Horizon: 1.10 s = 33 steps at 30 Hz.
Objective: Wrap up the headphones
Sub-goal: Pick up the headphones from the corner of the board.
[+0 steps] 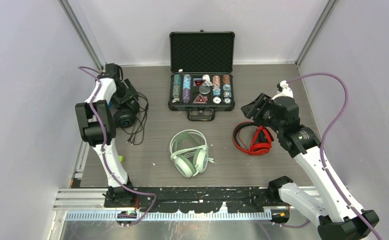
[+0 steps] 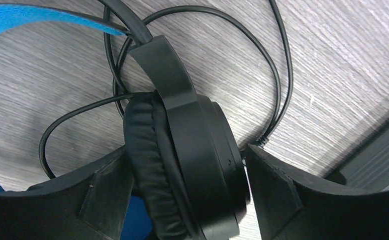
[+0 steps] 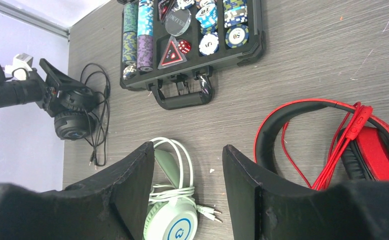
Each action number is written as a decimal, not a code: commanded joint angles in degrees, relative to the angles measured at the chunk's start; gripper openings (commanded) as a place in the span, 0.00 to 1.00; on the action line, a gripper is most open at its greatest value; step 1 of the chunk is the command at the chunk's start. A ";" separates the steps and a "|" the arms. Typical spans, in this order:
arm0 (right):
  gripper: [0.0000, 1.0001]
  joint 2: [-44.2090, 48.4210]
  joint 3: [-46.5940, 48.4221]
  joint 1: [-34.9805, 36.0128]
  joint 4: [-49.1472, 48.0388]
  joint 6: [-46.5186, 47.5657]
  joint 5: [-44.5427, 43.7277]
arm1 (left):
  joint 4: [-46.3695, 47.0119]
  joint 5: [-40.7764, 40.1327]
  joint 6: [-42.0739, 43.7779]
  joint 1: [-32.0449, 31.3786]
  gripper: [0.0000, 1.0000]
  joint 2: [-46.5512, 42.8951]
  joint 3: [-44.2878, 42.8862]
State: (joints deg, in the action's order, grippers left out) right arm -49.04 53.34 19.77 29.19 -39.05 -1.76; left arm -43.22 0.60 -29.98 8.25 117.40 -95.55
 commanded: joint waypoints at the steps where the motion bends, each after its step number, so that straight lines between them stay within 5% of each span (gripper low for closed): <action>1: 0.58 0.38 2.41 0.27 -0.88 1.11 -0.88 | 2.02 -0.03 1.47 -0.54 0.76 0.84 -1.55; 5: 0.58 0.01 2.08 0.32 -1.43 0.83 -0.60 | 1.60 0.63 3.60 -1.34 0.59 -1.36 -1.84; 8: 0.58 -0.68 1.86 0.42 -2.48 0.70 0.35 | 1.06 0.84 5.43 -1.92 0.35 -4.56 -1.97; 12: 0.58 -1.68 1.47 0.58 -5.86 -0.41 4.20 | -0.63 3.35 7.32 -1.99 0.20 -9.67 -2.52; 21: 0.57 -7.17 -1.21 0.64 -23.31 -3.88 11.56 | 0.17 25.29 5.39 -2.00 0.07 -23.27 -3.41; 26: 0.58 -11.13 -0.15 0.70 -36.13 -4.87 15.72 | 15.22 44.95 -4.71 -1.96 0.05 -30.92 2.73; 33: 0.62 -19.36 3.11 0.70 -55.22 -10.81 22.34 | 54.44 61.51 -32.12 -1.97 0.05 -36.02 12.74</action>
State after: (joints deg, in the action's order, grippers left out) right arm -64.42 52.47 20.14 -9.13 -45.78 15.07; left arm -18.28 47.79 -43.99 6.11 83.18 -85.36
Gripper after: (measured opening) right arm 0.617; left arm 0.417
